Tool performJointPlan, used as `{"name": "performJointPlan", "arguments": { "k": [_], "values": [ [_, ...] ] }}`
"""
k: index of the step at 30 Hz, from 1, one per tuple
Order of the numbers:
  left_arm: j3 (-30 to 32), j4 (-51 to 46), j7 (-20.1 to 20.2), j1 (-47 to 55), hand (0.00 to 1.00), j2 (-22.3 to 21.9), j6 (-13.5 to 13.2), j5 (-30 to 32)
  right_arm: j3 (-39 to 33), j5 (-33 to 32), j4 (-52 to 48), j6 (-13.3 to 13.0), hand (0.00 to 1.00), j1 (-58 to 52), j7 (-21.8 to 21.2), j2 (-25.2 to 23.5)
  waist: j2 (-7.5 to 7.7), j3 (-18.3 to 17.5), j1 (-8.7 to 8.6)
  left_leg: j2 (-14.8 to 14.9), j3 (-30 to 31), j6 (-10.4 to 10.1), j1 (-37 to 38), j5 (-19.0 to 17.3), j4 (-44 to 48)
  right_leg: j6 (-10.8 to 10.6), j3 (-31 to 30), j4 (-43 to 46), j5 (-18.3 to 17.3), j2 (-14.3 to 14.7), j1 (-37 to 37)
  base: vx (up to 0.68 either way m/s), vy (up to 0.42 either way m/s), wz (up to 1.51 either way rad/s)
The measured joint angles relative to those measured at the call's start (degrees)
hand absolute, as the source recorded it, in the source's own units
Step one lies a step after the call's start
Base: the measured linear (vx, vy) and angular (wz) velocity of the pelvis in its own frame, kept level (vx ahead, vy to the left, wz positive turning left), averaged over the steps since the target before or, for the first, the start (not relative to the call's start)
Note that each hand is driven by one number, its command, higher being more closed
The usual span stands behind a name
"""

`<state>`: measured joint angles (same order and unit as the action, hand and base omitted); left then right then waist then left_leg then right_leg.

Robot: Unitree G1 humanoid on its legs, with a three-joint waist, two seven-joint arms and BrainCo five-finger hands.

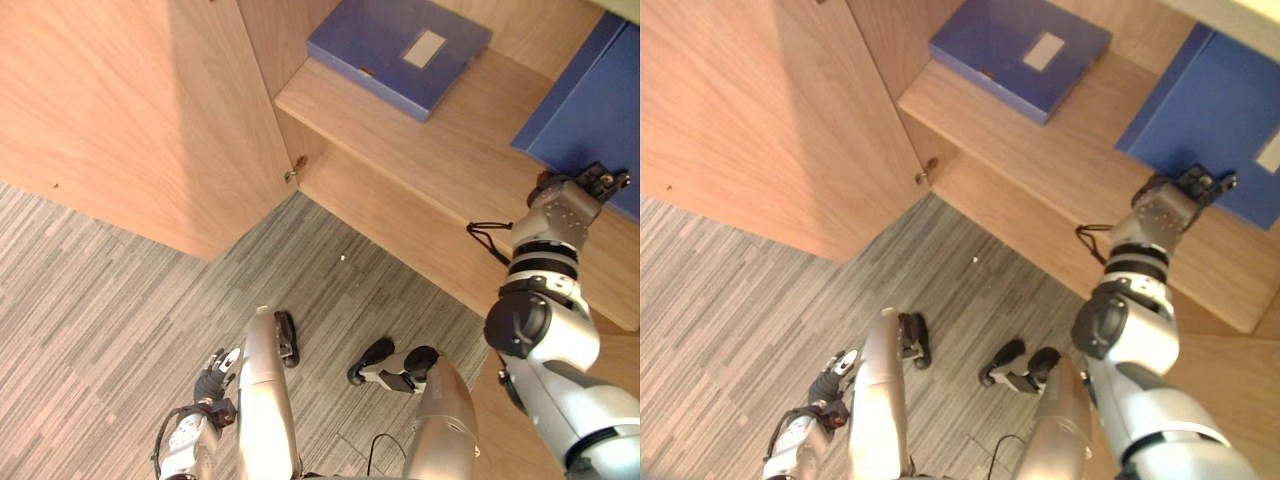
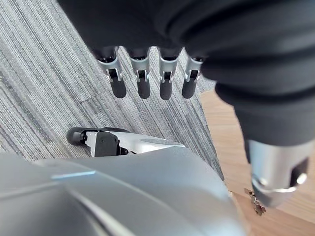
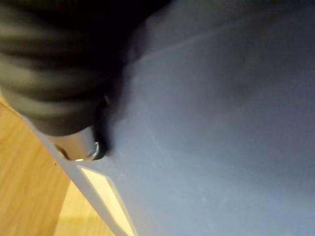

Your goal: Walk over to the cabinet, pick up the folder, carry it to the office cabinet, place the folder inside the office cabinet, then close the office cabinet door

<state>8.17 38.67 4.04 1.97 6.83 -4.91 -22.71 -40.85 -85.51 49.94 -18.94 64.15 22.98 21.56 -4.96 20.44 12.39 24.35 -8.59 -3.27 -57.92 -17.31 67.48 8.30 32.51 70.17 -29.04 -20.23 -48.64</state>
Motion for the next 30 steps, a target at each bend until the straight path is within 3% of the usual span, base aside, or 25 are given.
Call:
{"name": "performJointPlan", "arguments": {
  "k": [1, 2, 9, 25, 28, 30],
  "values": [
    [0.0, 0.0, 0.0, -0.2, 0.0, 0.1, 0.0, 0.0, 0.1, 0.2, 0.8, 0.6, 1.0, 0.6, 0.1, 0.8, -0.04, 0.6, 0.0, 0.0, 0.0, 0.1, -0.1, 0.0, 0.1, 0.2, 0.0, 0.3, 0.1, -0.1, -0.2, 0.0, 0.051, -0.01],
    [0.0, 0.0, 0.0, -0.5, 0.0, 0.1, 0.0, 0.0, 0.1, 0.7, 1.7, 1.2, 0.0, 1.1, 0.3, 1.5, -0.03, 1.0, 0.0, 0.0, -0.1, 0.0, -0.1, 0.1, 0.1, 0.3, 0.0, 0.4, -0.1, -0.2, -0.3, 0.0, 0.049, 0.0],
    [0.6, 0.0, -0.2, -0.8, 0.0, 0.1, 0.0, 0.2, 0.8, 1.1, 2.3, 1.8, 0.0, 1.4, 0.3, 2.5, 0.01, 1.4, -0.34, 0.1, -0.5, 0.0, 0.0, 0.1, -0.1, 0.2, -0.1, 0.4, -0.4, -0.3, -0.4, 0.0, 0.054, 0.01],
    [4.2, 0.0, -1.3, -3.5, 0.0, -1.1, 0.0, 0.2, 1.2, -1.1, -0.8, -2.6, 0.0, 4.3, -2.8, 2.4, 0.89, 2.2, -0.48, 0.1, -0.8, -0.7, 1.0, 0.7, -1.4, 0.4, 0.1, -0.9, -0.2, 0.1, 0.4, 0.0, 0.063, 0.0],
    [4.4, 0.0, -1.3, -3.5, 0.0, -1.1, 0.0, 0.2, 1.3, 0.1, -0.8, -1.6, 0.0, 4.2, -3.3, 2.4, 1.1, 2.3, -0.64, 0.1, -1.0, -0.7, 1.9, 0.7, -1.9, 0.2, 0.2, -1.5, -0.2, 0.2, 1.3, -0.01, 0.073, 0.0],
    [4.6, 0.0, -1.2, -3.4, 0.0, -1.1, 0.0, 0.2, 2.2, 7.0, -0.6, 2.1, 0.0, 3.6, -4.6, 2.6, 1.37, 2.5, -0.91, 0.1, -1.1, -0.7, 2.4, 0.7, -2.3, -0.2, 0.2, -2.0, -0.1, 0.5, 1.7, -0.02, 0.054, -0.03]
  ]
}}
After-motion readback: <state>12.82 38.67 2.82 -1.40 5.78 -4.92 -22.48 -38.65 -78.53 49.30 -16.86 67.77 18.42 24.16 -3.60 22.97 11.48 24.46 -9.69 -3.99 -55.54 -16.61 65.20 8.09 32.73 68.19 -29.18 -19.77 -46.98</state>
